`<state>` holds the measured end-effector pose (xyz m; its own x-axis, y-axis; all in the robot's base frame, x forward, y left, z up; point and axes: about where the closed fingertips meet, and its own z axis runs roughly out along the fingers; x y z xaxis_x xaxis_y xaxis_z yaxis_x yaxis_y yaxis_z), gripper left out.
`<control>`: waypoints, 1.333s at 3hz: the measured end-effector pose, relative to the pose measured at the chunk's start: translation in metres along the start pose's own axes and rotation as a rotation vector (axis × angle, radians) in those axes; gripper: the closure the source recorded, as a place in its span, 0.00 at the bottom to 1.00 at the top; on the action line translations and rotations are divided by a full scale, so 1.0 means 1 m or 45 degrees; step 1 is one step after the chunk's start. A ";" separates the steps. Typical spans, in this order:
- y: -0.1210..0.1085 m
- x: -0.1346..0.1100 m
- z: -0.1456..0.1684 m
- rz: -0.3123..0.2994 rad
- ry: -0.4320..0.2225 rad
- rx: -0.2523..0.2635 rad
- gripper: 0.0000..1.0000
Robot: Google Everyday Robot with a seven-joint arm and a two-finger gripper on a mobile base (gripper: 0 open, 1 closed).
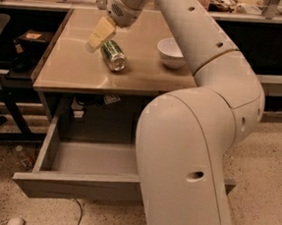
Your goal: Place green can into top drawer
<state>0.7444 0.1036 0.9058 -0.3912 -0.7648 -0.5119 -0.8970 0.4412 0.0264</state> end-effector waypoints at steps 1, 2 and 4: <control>-0.007 -0.003 0.010 0.042 0.021 -0.001 0.00; -0.013 -0.002 0.026 0.082 0.038 -0.020 0.00; -0.028 0.006 0.047 0.147 0.065 -0.025 0.00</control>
Offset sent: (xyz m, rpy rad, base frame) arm 0.0414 0.0045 -0.0224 -0.0189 0.1054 -0.0676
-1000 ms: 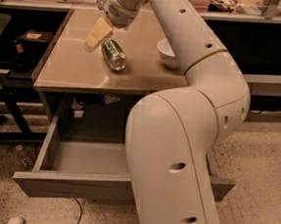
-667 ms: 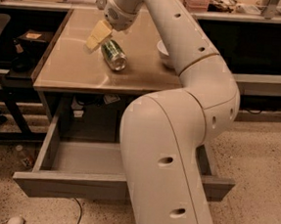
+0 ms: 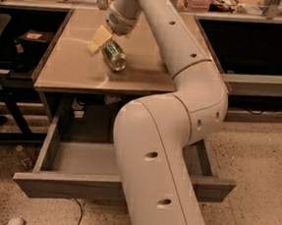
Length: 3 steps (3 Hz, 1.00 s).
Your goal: Place green can into top drawer
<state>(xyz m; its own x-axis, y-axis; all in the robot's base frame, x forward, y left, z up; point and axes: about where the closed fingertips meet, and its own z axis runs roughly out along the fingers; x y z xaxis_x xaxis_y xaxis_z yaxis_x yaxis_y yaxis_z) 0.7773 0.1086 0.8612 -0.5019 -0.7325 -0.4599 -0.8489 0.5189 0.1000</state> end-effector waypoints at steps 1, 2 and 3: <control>-0.005 0.003 0.013 0.025 0.014 -0.012 0.00; -0.008 0.006 0.028 0.042 0.031 -0.027 0.00; -0.009 0.002 0.032 0.041 0.014 -0.021 0.17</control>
Offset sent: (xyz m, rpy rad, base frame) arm 0.0261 -0.0051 -0.0277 -0.0363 0.1024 -0.0124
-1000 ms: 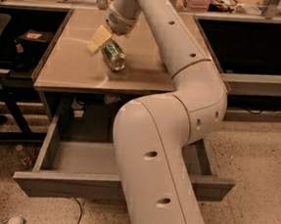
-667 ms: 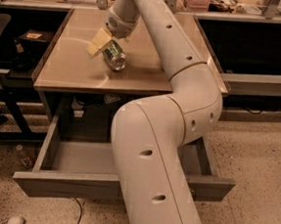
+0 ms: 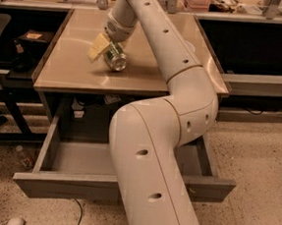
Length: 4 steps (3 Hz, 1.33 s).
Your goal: Place green can into top drawer
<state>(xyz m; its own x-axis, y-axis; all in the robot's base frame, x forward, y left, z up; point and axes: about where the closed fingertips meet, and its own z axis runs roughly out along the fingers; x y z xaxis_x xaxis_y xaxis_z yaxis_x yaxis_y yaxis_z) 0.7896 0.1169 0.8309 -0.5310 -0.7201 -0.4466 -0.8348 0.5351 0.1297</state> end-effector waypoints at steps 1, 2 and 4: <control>0.000 0.000 0.000 0.000 0.000 0.000 0.40; 0.000 0.000 0.000 0.000 0.000 0.000 0.63; 0.000 0.000 0.000 0.000 0.000 0.000 1.00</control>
Offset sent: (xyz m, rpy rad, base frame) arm 0.0000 0.0000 0.0000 0.0000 0.0000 0.0000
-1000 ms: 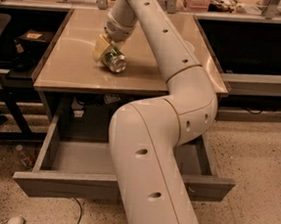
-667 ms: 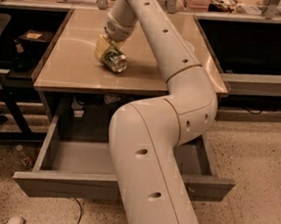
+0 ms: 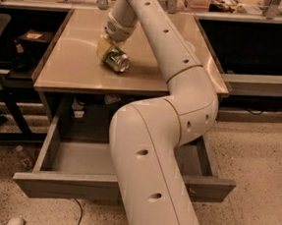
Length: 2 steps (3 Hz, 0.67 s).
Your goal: Place green can into top drawer
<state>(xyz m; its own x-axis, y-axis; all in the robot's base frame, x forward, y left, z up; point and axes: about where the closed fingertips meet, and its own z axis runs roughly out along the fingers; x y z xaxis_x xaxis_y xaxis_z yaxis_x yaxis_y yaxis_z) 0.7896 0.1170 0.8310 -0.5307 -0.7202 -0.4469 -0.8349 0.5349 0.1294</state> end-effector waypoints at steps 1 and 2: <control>0.002 -0.004 -0.013 -0.055 -0.023 0.012 1.00; 0.007 0.005 -0.029 -0.082 -0.039 -0.015 1.00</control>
Offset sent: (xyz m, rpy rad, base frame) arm -0.0673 -0.0375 0.0282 0.0299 -0.0216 0.0948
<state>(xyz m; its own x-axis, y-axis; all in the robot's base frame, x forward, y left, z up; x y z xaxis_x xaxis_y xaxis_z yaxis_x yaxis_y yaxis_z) 0.7765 0.1039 0.8554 -0.4709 -0.7391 -0.4817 -0.8691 0.4822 0.1098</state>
